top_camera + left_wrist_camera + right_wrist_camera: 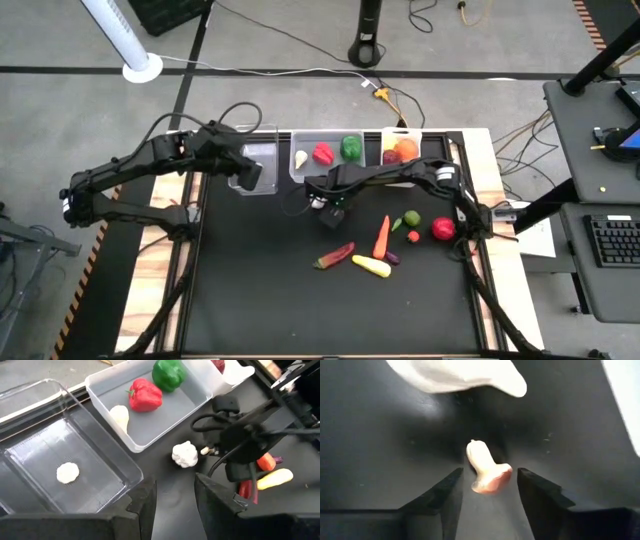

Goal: Sort produce into baskets
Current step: Put the brown mushroom into the glass bin

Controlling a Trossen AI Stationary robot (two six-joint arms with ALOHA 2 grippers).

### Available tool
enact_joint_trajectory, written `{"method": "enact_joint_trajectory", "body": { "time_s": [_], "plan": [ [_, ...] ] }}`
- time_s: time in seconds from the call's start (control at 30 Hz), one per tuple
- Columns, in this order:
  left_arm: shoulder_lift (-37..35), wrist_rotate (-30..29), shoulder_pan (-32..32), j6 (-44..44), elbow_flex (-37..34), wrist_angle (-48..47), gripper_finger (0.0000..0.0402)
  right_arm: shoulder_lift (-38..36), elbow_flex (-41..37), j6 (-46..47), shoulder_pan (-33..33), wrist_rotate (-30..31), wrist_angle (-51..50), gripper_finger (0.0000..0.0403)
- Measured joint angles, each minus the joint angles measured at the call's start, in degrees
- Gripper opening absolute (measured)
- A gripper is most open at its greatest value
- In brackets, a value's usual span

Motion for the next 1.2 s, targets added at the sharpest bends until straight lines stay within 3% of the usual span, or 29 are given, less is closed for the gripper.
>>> {"method": "enact_joint_trajectory", "body": {
  "time_s": [0.37,0.63,0.77,1.03,1.2],
  "plan": [
    [0.1,0.1,-0.5,0.8,-0.1,2.0,0.0115,-0.5,-0.1,-2.8,0.2,-0.1,0.0,0.0072],
    [0.1,1.3,-5.7,3.0,-3.8,4.0,0.0115,-8.5,-0.1,-6.1,0.2,-3.0,-0.1,0.0073],
    [0.1,3.4,-9.7,2.8,-8.6,12.4,0.0115,-14.4,-0.1,-9.3,0.3,-3.1,4.7,0.0072],
    [1.5,3.4,-15.1,4.0,-16.7,38.2,0.0115,-22.1,0.0,-15.8,1.2,-3.7,20.4,0.0071],
    [3.7,-0.1,-15.4,5.4,-17.1,42.6,0.0115,-22.7,0.0,-17.9,2.6,-4.1,25.5,0.0070]
  ]
}}
